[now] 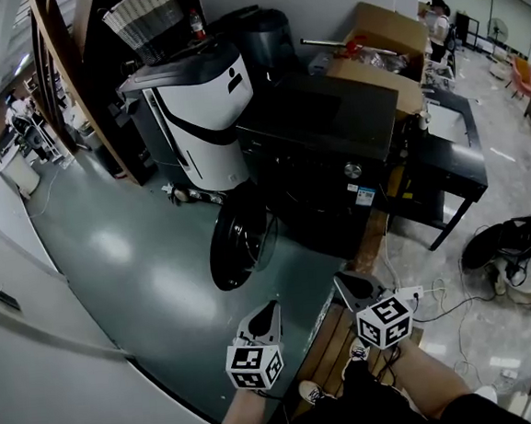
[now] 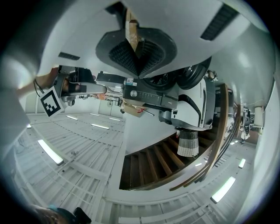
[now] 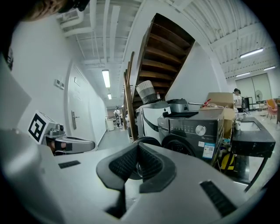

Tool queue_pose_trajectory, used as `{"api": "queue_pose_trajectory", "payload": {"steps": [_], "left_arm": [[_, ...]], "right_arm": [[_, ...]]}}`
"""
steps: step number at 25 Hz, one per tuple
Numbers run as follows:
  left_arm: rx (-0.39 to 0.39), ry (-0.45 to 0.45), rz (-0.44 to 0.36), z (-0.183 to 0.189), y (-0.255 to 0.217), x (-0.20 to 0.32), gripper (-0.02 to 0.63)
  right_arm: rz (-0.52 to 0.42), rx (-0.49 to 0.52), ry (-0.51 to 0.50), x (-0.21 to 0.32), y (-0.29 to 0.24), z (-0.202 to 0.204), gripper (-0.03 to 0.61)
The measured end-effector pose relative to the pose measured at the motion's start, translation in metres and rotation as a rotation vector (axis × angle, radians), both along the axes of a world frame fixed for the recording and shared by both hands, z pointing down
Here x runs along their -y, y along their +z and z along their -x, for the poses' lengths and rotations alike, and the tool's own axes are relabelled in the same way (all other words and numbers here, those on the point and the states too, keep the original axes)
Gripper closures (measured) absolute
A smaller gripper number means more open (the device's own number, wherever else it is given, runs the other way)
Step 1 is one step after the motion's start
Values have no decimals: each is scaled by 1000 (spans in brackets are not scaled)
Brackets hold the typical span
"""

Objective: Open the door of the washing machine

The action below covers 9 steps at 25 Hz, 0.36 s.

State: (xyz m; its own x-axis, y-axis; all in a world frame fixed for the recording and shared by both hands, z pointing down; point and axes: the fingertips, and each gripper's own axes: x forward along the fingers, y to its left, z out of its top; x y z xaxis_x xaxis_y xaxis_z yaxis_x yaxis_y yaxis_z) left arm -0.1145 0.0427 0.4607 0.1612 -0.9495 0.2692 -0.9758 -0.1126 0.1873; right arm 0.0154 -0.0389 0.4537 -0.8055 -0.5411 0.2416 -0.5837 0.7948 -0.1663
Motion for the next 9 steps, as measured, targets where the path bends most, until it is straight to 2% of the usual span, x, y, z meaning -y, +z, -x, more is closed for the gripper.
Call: {"api": "queue_pose_trajectory", "payload": {"steps": [9], "left_arm": [[-2,0,-1,-4,-2,-2,595]], "right_arm": [[-2,-1,-3,-2,0,0,561]]}}
